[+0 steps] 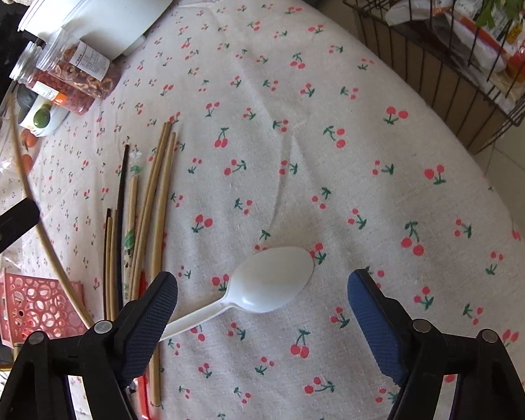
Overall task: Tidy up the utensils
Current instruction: 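Grasp the white plastic spoon with the right tool while the left lifts its chopstick, then carry both items to the pink basket while the left tool drops its chopstick inside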
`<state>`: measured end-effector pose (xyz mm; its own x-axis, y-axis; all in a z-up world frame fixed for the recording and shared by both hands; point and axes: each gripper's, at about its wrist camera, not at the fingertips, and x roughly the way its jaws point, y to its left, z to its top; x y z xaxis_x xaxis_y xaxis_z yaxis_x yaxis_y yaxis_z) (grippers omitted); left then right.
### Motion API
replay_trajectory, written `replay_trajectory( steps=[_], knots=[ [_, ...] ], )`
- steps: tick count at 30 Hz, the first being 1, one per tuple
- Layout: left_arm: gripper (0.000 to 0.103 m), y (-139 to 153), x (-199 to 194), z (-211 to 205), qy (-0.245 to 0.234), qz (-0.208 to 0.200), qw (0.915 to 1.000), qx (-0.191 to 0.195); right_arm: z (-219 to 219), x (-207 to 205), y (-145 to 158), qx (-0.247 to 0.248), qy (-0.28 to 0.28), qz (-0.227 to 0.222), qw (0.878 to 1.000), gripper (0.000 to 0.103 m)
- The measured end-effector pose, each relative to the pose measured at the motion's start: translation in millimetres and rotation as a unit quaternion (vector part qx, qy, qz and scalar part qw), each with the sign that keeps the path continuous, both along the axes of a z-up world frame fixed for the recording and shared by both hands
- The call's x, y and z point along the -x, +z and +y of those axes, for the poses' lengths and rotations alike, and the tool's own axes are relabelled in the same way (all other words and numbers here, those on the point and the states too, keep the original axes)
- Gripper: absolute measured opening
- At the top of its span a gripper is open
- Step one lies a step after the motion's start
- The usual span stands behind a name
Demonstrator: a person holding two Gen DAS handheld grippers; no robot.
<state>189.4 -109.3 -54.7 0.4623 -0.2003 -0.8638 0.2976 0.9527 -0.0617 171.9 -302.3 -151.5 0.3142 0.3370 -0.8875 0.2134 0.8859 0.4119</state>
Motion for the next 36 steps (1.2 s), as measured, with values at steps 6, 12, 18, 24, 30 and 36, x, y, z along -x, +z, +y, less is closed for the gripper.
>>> replay_trajectory(
  steps=[6,12,18,24,30,36],
  knots=[
    [0.006,28,58,26,-0.013,-0.033,0.9988,0.034,2,5,-14,-0.036,-0.022,0.032,0.999,0.073],
    [0.006,39,97,60,0.002,-0.065,0.9959,0.062,25,-10,-16,0.033,-0.024,0.022,0.999,0.063],
    [0.006,40,109,89,0.020,-0.081,0.9940,0.071,50,-20,-16,0.133,-0.011,0.001,0.991,0.044],
    [0.006,56,122,113,0.033,-0.103,0.9895,0.096,44,-23,-15,0.106,-0.023,-0.017,0.994,0.038],
    [0.006,75,133,130,0.044,-0.128,0.9837,0.119,39,-15,4,0.083,-0.024,-0.053,0.995,0.003],
    [0.006,74,132,130,0.047,-0.119,0.9836,0.126,33,-11,7,0.058,-0.033,-0.055,0.996,0.011]
  ],
)
